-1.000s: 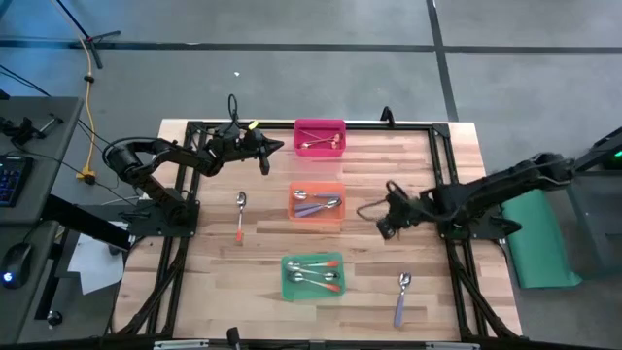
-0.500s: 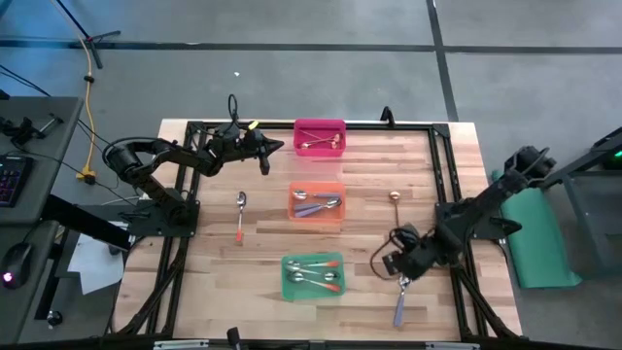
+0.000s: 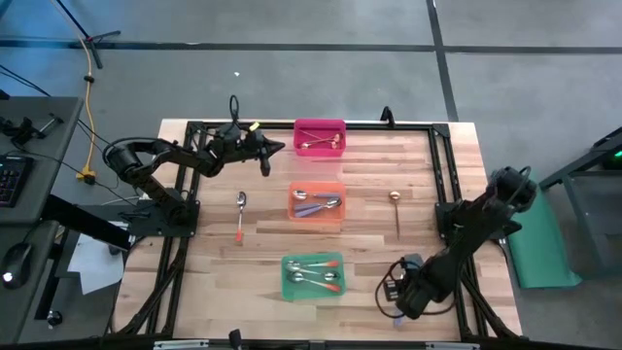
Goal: Sort silverware by color (type)
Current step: Put the violet spoon into the orange bin
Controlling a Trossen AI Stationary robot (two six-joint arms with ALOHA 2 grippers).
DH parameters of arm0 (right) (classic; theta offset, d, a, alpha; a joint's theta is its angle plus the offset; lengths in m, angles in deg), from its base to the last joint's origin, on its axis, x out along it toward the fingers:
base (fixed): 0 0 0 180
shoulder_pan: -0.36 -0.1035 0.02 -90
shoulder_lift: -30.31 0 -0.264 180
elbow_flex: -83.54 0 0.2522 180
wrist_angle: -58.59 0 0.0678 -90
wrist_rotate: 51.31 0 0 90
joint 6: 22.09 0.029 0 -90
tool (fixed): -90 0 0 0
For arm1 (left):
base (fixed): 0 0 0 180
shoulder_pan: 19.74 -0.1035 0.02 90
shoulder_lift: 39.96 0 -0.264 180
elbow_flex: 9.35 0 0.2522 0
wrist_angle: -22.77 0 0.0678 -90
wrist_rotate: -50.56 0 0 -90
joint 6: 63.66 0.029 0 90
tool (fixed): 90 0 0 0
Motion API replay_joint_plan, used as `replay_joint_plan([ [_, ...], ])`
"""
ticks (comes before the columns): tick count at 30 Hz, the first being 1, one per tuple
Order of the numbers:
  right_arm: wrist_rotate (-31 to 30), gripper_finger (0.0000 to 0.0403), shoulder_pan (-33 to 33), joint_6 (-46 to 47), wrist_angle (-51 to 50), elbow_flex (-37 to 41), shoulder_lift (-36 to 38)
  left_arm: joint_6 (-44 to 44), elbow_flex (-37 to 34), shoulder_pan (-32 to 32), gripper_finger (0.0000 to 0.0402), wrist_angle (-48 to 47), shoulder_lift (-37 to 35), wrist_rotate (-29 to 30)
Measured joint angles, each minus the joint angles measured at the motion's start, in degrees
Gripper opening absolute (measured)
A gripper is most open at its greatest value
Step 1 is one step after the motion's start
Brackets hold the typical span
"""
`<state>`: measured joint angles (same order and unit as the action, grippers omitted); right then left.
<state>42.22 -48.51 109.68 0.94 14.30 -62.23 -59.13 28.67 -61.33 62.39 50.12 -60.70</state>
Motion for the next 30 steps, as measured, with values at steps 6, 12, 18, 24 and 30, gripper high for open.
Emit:
replay_joint_plan([
  [6,1.20,0.0172,0.56,0.67,4.99,0.00,-4.50,0.08,0.03,0.09,0.0001,0.07,0.00,-0.02],
  [12,1.01,0.0165,1.24,0.87,3.57,-0.09,-7.26,0.00,0.03,0.20,0.0001,0.05,0.00,-0.02],
  [18,-0.55,0.0121,1.21,0.16,3.18,-0.32,-8.30,-1.31,0.03,0.76,0.0001,0.00,0.00,0.00],
  [24,-1.58,0.0056,1.77,-2.02,2.66,-0.22,-8.38,-0.34,0.03,1.71,0.0001,-0.08,0.00,-0.04],
  [30,-3.16,0.0014,3.89,-9.35,2.99,-0.13,-8.40,0.43,0.03,1.95,0.0001,-0.54,0.00,-0.11],
])
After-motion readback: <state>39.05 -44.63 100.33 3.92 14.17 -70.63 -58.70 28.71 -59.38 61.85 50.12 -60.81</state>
